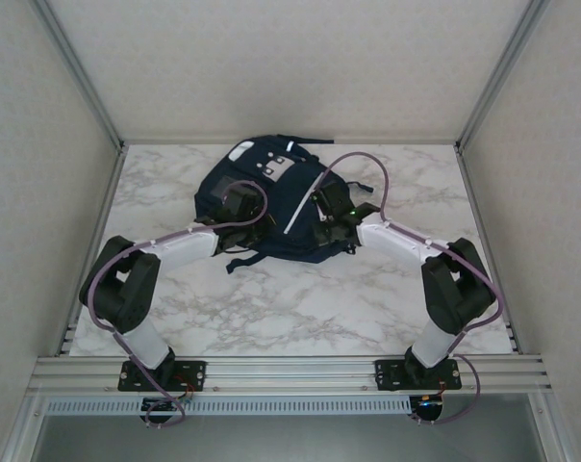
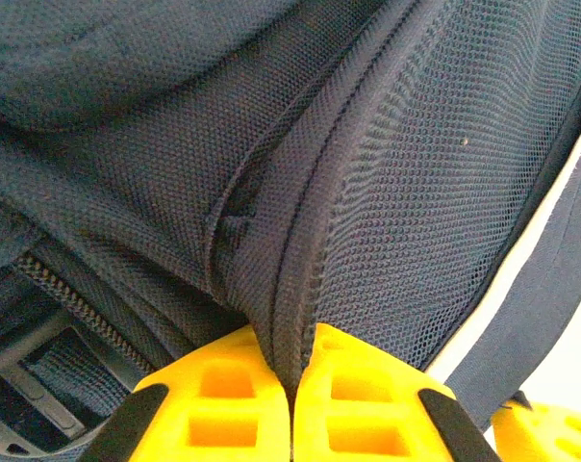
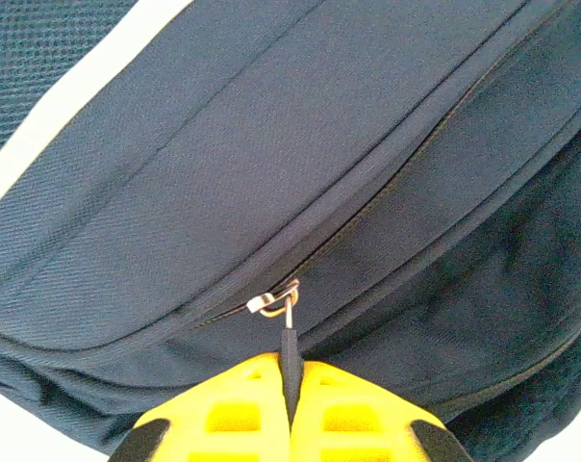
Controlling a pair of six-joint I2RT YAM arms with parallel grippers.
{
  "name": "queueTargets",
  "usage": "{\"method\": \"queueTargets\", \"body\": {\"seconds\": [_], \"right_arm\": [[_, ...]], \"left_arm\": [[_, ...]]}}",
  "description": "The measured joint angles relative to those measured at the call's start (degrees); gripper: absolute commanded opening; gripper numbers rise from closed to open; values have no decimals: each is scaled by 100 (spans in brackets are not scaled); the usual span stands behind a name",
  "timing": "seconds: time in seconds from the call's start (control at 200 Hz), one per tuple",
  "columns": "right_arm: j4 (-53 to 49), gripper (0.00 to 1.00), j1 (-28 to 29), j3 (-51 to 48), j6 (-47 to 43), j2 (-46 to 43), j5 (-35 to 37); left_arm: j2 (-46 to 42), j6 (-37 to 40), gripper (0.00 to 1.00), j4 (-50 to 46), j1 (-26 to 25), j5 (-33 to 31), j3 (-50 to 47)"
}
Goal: Pack the student bag
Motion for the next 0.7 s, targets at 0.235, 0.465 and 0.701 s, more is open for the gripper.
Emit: {"method": "queueTargets", "body": {"seconds": [0.235,0.465,0.701], "right_arm": [[-96,0,-551,330,-739,203,-1021],[83,0,-107,341,-667,365,-2129],[321,0,756,885,-138,1038,-2594]], "left_arm": [[-221,776,0,-518,435,409,4],[-219,1574,13,-1626,1309,643,520],[-566,1460,78,-2041,1954,-57,787]]}}
